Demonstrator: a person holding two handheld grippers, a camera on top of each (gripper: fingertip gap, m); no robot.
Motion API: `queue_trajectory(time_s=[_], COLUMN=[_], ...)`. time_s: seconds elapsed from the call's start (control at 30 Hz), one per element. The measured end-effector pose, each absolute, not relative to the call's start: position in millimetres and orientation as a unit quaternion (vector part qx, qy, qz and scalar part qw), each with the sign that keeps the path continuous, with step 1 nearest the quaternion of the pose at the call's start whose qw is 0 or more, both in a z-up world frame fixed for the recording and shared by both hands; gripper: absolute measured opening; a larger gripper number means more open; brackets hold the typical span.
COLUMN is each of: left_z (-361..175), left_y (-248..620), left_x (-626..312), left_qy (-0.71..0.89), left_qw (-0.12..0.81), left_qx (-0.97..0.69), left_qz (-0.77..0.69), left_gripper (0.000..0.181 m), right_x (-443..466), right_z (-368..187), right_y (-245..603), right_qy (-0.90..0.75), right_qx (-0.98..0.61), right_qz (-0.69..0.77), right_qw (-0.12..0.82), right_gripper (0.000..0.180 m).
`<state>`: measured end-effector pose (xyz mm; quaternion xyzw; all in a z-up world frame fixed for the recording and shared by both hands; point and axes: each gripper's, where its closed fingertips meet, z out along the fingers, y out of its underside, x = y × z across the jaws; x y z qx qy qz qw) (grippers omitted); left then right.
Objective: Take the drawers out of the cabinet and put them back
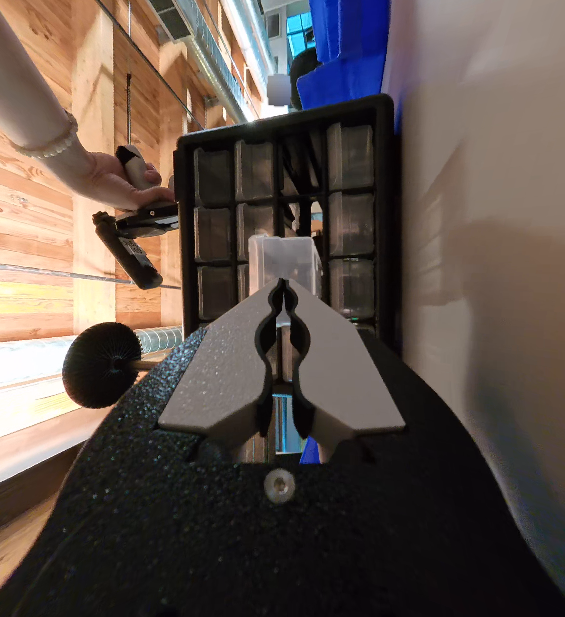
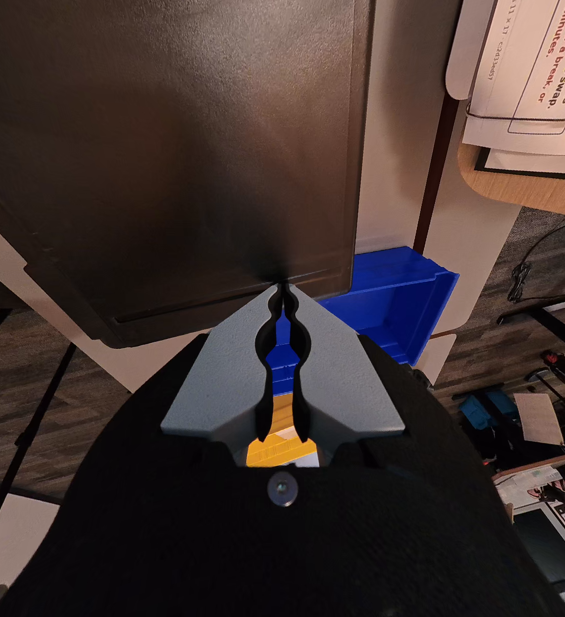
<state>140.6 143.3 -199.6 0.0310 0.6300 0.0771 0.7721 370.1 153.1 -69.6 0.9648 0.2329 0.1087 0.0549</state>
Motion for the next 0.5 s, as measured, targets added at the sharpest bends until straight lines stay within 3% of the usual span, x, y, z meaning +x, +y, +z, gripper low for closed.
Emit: queue_trajectory(time_s=[0.5], left_z=[-191.7], left_y=[177.8], left_x=[193.5], left_qy=[0.654], left_qw=[0.743], left_qx=[-0.058], left_qz=[0.127], left_gripper=[0.0], right_x=[370.1], right_z=[-69.6], right_y=[153.0], right_qy=[0.235], right_qx=[0.964], right_qz=[0.109], right_qw=[0.064], right_gripper=[0.0])
